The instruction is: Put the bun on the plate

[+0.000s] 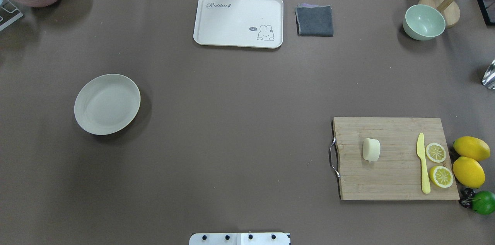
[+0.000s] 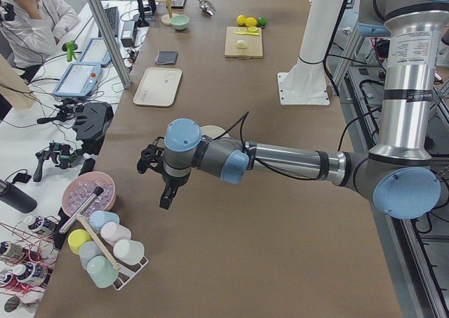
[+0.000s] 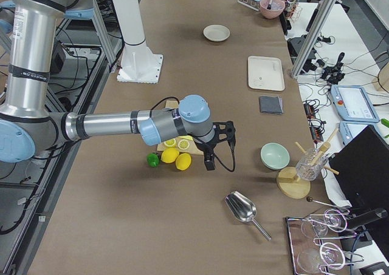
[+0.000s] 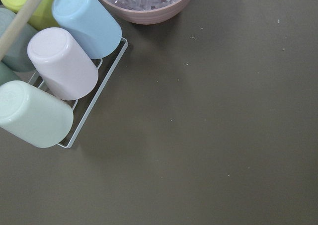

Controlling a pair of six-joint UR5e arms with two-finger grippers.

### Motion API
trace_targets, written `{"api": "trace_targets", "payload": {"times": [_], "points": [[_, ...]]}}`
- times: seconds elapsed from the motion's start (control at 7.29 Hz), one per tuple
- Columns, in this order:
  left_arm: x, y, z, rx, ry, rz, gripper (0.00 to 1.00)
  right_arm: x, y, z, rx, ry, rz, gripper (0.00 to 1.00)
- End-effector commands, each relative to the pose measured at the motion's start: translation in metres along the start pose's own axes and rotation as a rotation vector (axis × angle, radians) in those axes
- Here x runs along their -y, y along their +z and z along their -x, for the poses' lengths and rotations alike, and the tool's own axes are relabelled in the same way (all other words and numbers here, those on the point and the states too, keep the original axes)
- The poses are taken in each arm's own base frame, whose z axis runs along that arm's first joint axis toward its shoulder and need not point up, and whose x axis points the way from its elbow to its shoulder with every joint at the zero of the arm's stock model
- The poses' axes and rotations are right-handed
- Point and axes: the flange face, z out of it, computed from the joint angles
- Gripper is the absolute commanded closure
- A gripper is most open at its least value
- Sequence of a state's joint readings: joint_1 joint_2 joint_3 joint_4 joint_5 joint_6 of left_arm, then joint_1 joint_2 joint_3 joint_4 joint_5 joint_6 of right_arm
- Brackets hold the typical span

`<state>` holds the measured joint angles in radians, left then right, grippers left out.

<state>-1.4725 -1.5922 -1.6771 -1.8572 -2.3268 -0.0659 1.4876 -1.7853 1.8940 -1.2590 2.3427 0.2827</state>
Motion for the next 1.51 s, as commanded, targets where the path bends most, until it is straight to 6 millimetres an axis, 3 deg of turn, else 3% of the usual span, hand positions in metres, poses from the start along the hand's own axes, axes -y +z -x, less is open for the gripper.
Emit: {"api": "trace_targets", "payload": {"times": [0.0,0.14,0.41,0.69,0.96,1.1,1.24,1.37], "points": [[0.01,0.033,-0.059,-0.089,-0.072,-0.007,0.01,0.001,0.028,0.044,0.032,0.033,0.014,0.0],[0.008,0.047,-0.087,-0.132,-0.118,-0.016,0.01,0.001,0.038,0.055,0.013,0.033,0.01,0.0],[0.0,0.082,-0.139,-0.197,-0.17,0.028,0.02,0.0,0.041,0.057,0.011,0.029,0.012,0.0],[-0.006,0.11,-0.172,-0.235,-0.225,0.065,0.03,0.0,0.041,0.057,0.013,0.028,0.012,0.0],[0.001,0.155,-0.157,-0.253,-0.218,0.055,0.03,0.0,0.042,0.056,0.013,0.028,0.012,0.0],[0.02,0.171,-0.162,-0.265,-0.24,0.048,0.03,0.0,0.041,0.057,0.014,0.027,0.011,0.0],[0.015,0.19,-0.182,-0.282,-0.222,0.081,0.05,0.0,0.041,0.058,0.016,0.026,0.011,0.0],[0.013,0.197,-0.184,-0.269,-0.213,0.067,0.12,0.0,0.041,0.057,0.014,0.027,0.011,0.0]]}}
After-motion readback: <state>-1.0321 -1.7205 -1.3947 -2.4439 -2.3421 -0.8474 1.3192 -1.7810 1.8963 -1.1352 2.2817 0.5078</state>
